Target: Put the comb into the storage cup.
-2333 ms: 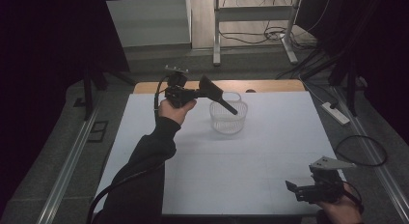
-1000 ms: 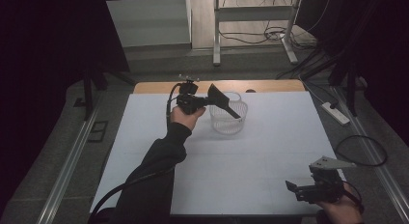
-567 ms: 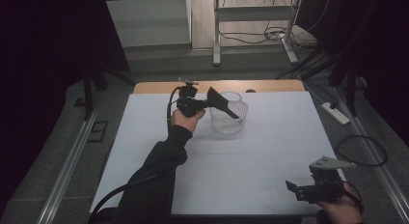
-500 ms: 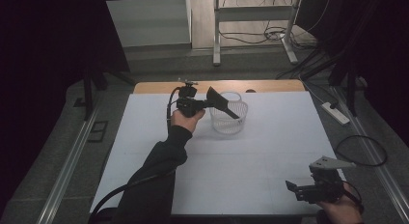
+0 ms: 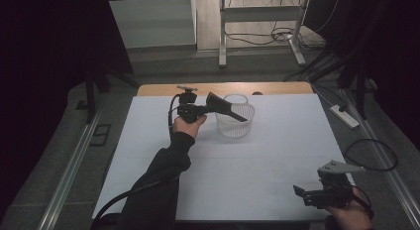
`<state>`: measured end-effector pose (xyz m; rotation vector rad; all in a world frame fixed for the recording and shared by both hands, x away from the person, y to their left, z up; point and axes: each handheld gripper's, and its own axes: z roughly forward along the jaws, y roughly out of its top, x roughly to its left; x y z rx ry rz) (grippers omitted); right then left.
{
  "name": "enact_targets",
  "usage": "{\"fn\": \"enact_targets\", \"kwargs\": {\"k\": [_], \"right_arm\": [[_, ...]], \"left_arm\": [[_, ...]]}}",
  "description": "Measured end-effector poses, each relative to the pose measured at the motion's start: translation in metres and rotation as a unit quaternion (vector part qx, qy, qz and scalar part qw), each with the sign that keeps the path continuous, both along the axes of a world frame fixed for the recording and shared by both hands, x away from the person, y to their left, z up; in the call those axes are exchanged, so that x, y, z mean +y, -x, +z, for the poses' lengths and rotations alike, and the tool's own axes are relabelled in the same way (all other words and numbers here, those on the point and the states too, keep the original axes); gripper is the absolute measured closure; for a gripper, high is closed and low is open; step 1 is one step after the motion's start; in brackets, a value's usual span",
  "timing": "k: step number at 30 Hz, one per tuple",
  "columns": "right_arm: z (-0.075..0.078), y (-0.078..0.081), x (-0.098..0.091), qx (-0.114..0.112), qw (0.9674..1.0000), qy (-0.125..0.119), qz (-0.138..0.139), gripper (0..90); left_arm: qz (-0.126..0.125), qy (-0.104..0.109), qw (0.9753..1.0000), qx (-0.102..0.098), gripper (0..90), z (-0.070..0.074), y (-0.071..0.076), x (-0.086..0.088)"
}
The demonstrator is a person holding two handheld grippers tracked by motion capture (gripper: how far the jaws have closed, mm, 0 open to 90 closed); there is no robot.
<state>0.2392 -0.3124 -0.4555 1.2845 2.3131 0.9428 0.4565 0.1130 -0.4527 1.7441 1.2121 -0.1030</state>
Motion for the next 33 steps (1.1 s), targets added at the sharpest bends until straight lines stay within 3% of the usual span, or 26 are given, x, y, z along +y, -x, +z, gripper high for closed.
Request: {"fn": "enact_targets", "kwargs": {"k": [19,26,33], "right_arm": [[0.0,0.0,0.0,0.001,1.0,0.001,0.001,0.1],[0.0,0.0,0.0,0.001,1.0,0.001,0.002,0.1],[0.0,0.0,0.0,0.0,1.0,0.001,0.002,0.1]], "left_arm": [[0.013,-0.017,0.9998,-0.002,66.0,-0.011,-0.001,0.002],[0.013,-0.029,0.9992,-0.023,54.4,-0.008,0.002,0.003],[0.017,-0.063,0.9964,-0.055,38.7,-0.003,0.005,0.003]]}}
